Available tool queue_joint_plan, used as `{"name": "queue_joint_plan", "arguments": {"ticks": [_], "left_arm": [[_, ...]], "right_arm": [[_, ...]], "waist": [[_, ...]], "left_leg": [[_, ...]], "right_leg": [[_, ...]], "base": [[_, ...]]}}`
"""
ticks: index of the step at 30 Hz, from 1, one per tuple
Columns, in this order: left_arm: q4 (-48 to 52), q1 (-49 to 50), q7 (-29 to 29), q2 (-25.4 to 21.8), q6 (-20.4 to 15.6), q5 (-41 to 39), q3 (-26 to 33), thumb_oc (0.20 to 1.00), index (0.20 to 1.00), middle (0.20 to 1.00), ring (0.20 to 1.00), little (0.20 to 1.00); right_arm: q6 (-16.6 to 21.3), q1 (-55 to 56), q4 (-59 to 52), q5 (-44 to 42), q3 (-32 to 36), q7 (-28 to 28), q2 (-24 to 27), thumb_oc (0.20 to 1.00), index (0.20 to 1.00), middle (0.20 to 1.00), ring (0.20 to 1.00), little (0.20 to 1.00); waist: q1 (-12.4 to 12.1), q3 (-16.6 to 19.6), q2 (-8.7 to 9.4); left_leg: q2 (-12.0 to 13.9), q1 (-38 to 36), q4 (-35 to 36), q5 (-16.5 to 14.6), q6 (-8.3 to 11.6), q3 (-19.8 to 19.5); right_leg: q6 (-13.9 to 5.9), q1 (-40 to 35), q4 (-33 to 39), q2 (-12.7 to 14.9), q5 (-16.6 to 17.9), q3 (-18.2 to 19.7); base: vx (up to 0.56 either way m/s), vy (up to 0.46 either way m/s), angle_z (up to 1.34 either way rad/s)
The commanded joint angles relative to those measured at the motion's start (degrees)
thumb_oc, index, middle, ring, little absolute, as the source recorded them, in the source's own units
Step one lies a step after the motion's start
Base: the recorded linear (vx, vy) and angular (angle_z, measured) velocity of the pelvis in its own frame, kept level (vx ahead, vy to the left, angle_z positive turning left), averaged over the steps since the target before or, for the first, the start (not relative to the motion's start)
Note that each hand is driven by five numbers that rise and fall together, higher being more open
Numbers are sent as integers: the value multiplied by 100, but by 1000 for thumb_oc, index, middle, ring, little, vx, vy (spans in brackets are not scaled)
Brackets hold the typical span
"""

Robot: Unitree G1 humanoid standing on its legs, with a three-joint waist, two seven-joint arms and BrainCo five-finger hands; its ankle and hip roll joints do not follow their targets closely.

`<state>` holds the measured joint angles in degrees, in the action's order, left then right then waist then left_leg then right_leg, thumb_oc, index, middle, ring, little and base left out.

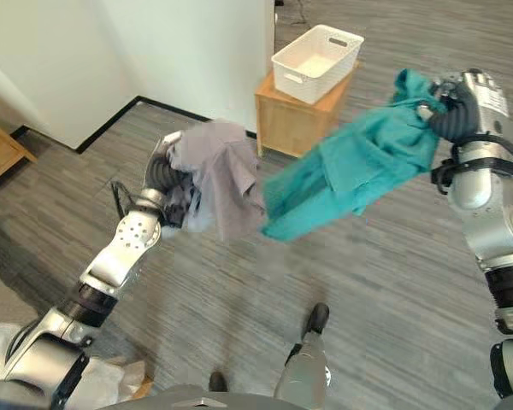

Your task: Pick up bed clothes into laundry basket.

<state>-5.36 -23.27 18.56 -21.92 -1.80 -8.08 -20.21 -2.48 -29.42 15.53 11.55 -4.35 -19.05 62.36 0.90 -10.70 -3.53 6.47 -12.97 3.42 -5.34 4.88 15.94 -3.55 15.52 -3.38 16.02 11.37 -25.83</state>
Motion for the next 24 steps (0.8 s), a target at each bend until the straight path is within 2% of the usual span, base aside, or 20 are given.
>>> {"name": "queue_joint_plan", "arguments": {"ticks": [1, 2, 3, 4, 5, 6, 8, 10, 11, 13, 14, 15, 16, 17, 18, 19, 20, 21, 22, 24], "left_arm": [[307, -762, -57, 106, -492, 71, -233, 200, 200, 200, 200, 200], [324, -705, -93, 115, -499, -19, -210, 200, 200, 200, 200, 200], [328, -699, -95, 119, -497, -20, -173, 200, 200, 200, 200, 200], [352, -590, -121, 95, -486, -93, -164, 200, 200, 200, 200, 200], [437, -493, -134, 63, -495, -161, -91, 200, 200, 200, 200, 200], [519, -357, -127, 38, -489, -162, 2, 200, 200, 200, 200, 200], [555, -264, -132, 38, -534, -257, 38, 200, 200, 200, 200, 200], [644, -109, -208, 52, -542, -285, 134, 200, 200, 200, 200, 200], [651, -103, -210, 59, -539, -284, 145, 200, 200, 200, 200, 200], [657, 64, -280, 44, -554, -264, 178, 200, 200, 200, 200, 200], [661, 132, -292, 28, -555, -244, 172, 200, 200, 200, 200, 200], [665, 125, -299, 18, -551, -252, 158, 200, 200, 200, 200, 200], [643, 54, -291, 7, -541, -259, 89, 200, 200, 200, 200, 200], [624, 10, -270, 4, -524, -273, 61, 200, 200, 200, 200, 200], [622, 3, -264, 16, -520, -276, 54, 200, 200, 200, 200, 200], [598, 11, -276, 39, -516, -315, 52, 200, 200, 200, 200, 200], [662, 212, -303, 67, -431, -362, 43, 200, 200, 200, 200, 200], [702, 222, -319, 19, -431, -373, -11, 200, 200, 200, 200, 200], [723, 199, -306, -23, -414, -440, -62, 200, 200, 200, 200, 200], [716, 193, -269, -65, -380, -420, -81, 200, 200, 200, 200, 200]], "right_arm": [[75, -894, -10, 306, -133, -94, 711, 200, 200, 200, 200, 200], [78, -1162, 141, 279, -398, -33, 807, 200, 200, 200, 200, 200], [85, -1286, 185, 268, -512, -39, 807, 200, 200, 200, 200, 200], [79, -1473, 271, 248, -696, 1, 966, 200, 200, 200, 200, 200], [89, -1725, 374, 204, -922, 35, 1087, 200, 200, 200, 200, 200], [97, -2320, 590, 66, -1384, 44, 1259, 200, 200, 200, 200, 200], [63, -2787, 776, -13, -1737, 107, 1345, 200, 200, 200, 200, 200], [58, -3147, 877, -32, -2063, 235, 1382, 200, 200, 200, 200, 200], [60, -3188, 887, -36, -2104, 237, 1382, 200, 200, 200, 200, 200], [100, -3457, 1040, 0, -2382, 271, 1384, 200, 200, 200, 200, 200], [129, -3584, 1159, 17, -2538, 273, 1415, 200, 200, 200, 200, 200], [148, -3787, 1224, 15, -2695, 291, 1380, 200, 200, 200, 200, 200], [170, -3958, 1254, 12, -2850, 241, 1406, 200, 200, 200, 200, 200], [149, -4079, 1282, 15, -2962, 243, 1433, 200, 200, 200, 200, 200], [147, -4119, 1296, 11, -3005, 245, 1439, 200, 200, 200, 200, 200], [117, -4135, 1369, -10, -3040, 259, 1395, 200, 200, 200, 200, 200], [99, -3784, 1423, 136, -2850, 261, 1392, 200, 200, 200, 200, 200], [109, -3737, 1441, 139, -2785, 235, 1380, 200, 200, 200, 200, 200], [103, -3675, 1381, 149, -2668, 182, 1363, 200, 200, 200, 200, 200], [54, -3537, 1291, 195, -2450, 192, 1304, 200, 200, 200, 200, 200]], "waist": [[145, 205, 363], [114, 226, 345], [175, 233, 340], [78, 200, 351], [64, 170, 390], [-81, 54, 517], [-262, -63, 620], [-389, -73, 581], [-393, -65, 601], [-556, 0, 563], [-658, 49, 467], [-736, 92, 409], [-789, 153, 319], [-840, 180, 297], [-838, 181, 296], [-836, 261, 204], [-918, 393, 233], [-938, 412, 285], [-934, 425, 366], [-803, 365, 437]], "left_leg": [[271, -150, -680, -338, 476, -106], [450, 18, -1310, -118, 509, -117], [447, 77, -1349, -108, 512, -155], [656, 330, -2246, 402, 573, -288], [734, 692, -3030, 707, 583, -466], [695, 1262, -4175, 1001, 572, -659], [707, 1834, -4457, 796, 551, -562], [632, 2179, -3792, 645, 474, -336], [597, 2164, -3736, 686, 454, -300], [374, 2238, -2474, 586, 290, 105], [395, 2380, -1707, 954, 332, 430], [401, 2341, -1175, 1167, 340, 635], [581, 2419, -400, 1523, 497, 1294], [628, 2483, -209, 1656, 495, 1469], [608, 2459, -163, 1674, 506, 1466], [564, 2377, -7, 1694, 353, 1520], [320, 2251, 19, 1726, 133, 1289], [277, 2165, 12, 1670, 53, 1366], [212, 1998, 26, 1541, -93, 1524], [85, 1668, 57, 1325, -262, 1574]], "right_leg": [[-1145, -645, 725, 431, 97, 315], [-1078, -866, 738, 339, 34, 234], [-1070, -859, 749, 355, 51, 203], [-900, -1105, 786, 145, -102, 230], [-725, -1263, 837, 13, -217, 188], [-512, -1560, 838, -173, -531, 205], [-479, -1816, 838, -272, -764, 347], [-514, -1955, 838, -389, -925, 489], [-516, -1932, 838, -354, -905, 505], [-617, -2087, 838, -444, -1056, 591], [-663, -2250, 838, -581, -1206, 563], [-670, -2365, 838, -645, -1280, 558], [-708, -2728, 838, -775, -1566, 400], [-693, -2843, 838, -817, -1641, 353], [-691, -2854, 838, -812, -1665, 345], [-719, -2987, 838, -908, -1638, 229], [-688, -3330, 710, -1017, -1723, 254], [-713, -3313, 331, -999, -1746, 259], [-844, -3239, -307, -923, -1649, 234], [-1113, -2802, -1486, -553, -1306, 250]], "base": [[538, -442, -34], [233, -210, -13], [189, -242, 5], [159, -317, -11], [365, -563, -37], [394, -513, -58], [397, -302, -52], [288, -66, -40], [273, -21, -38], [394, 17, -43], [489, 57, -69], [679, 41, -63], [601, 13, -21], [486, -15, 10], [284, -19, 30], [528, -65, 24], [634, -82, 38], [626, -72, 46], [365, 1, 38], [331, 52, 15]]}}
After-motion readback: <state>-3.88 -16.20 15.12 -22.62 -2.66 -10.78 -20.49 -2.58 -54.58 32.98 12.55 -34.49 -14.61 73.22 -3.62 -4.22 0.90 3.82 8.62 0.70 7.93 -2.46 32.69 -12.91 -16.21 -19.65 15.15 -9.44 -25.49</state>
